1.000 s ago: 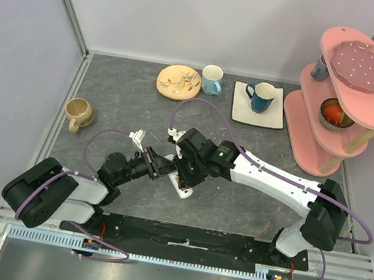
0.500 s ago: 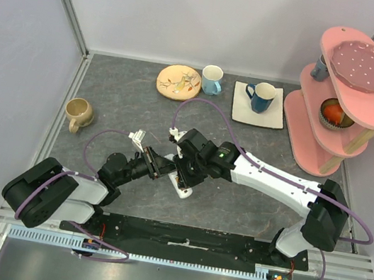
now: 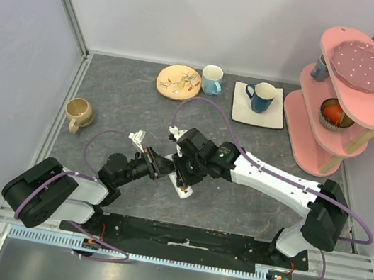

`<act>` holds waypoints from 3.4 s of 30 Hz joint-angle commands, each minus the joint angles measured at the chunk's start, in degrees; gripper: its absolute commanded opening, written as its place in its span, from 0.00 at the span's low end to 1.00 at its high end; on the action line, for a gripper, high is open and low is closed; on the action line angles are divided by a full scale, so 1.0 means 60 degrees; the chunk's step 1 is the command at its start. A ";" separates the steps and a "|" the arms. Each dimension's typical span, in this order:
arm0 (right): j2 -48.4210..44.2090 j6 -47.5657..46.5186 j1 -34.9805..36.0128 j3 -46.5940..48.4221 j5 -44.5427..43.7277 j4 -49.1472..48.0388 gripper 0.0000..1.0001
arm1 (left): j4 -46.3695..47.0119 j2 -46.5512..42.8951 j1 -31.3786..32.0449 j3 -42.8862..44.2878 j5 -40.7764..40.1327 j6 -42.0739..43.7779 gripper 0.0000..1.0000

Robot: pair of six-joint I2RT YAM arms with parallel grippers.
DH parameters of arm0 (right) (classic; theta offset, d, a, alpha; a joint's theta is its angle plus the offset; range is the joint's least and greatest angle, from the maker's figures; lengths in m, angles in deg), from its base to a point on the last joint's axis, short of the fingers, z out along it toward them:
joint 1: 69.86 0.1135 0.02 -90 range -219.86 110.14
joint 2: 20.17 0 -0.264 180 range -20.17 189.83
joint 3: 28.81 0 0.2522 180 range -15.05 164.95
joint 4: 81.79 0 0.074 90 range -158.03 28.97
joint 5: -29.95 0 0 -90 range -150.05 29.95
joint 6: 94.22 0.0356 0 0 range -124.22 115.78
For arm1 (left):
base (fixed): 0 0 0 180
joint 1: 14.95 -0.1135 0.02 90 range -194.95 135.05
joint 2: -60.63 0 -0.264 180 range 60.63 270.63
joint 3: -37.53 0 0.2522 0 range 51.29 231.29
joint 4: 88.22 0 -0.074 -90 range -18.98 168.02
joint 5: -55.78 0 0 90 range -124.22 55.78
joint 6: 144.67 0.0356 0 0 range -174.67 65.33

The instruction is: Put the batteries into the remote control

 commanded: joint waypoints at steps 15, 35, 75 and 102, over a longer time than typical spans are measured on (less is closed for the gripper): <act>0.0239 -0.0050 0.0037 0.0488 0.0100 -0.1238 0.31 | 0.3814 0.0081 0.0293 0.0437 -0.0054 -0.0449 0.02; 0.0152 -0.0651 -0.0080 0.1191 -0.0252 -0.0095 0.40 | 0.4093 0.0828 0.0293 0.0730 -0.0127 -0.0595 0.02; -0.3391 -0.2292 -0.0973 -0.0970 -0.2360 -0.1747 0.63 | 0.4093 0.1209 0.0030 0.1344 0.0764 -0.1107 0.02; -0.6675 -0.1853 -0.2951 -0.5474 0.3014 -0.5660 0.92 | 0.4107 0.2235 -0.0762 0.3293 0.3374 -0.2543 0.02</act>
